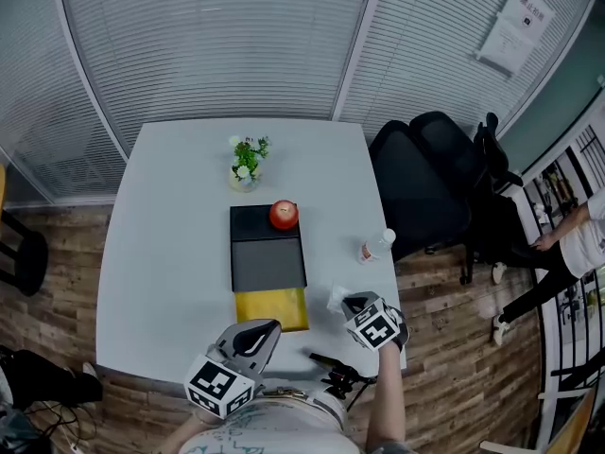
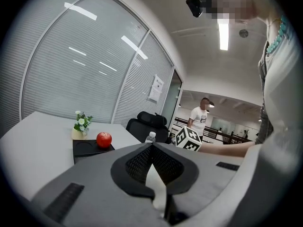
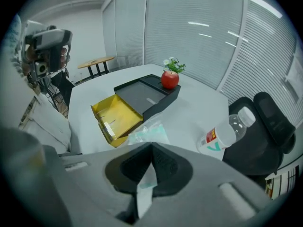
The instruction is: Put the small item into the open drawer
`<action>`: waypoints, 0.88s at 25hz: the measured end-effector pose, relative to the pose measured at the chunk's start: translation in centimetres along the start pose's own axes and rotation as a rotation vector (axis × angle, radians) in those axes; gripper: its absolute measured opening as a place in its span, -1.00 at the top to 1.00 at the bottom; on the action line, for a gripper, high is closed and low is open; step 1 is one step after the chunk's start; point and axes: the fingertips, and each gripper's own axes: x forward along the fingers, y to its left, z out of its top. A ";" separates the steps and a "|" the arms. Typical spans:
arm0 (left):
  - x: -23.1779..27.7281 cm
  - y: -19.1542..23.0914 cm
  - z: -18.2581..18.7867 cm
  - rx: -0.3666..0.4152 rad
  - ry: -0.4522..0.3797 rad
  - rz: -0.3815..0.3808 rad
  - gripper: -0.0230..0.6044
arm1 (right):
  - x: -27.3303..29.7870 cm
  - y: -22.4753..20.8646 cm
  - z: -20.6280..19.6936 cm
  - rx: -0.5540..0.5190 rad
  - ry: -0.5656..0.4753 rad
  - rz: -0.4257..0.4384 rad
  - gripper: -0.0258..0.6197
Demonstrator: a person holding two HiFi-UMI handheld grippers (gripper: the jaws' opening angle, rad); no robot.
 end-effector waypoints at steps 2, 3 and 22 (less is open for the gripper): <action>-0.1 0.0 0.0 -0.001 0.001 0.000 0.94 | -0.8 0.2 0.5 -0.007 -0.002 0.009 0.91; -0.1 0.0 0.1 -0.002 0.002 0.000 0.94 | -1.2 0.2 0.9 -0.010 -0.005 0.010 0.91; 0.1 -0.1 -0.2 -0.022 0.018 -0.007 0.94 | -7.1 -0.3 4.4 -0.054 -0.052 -0.024 0.91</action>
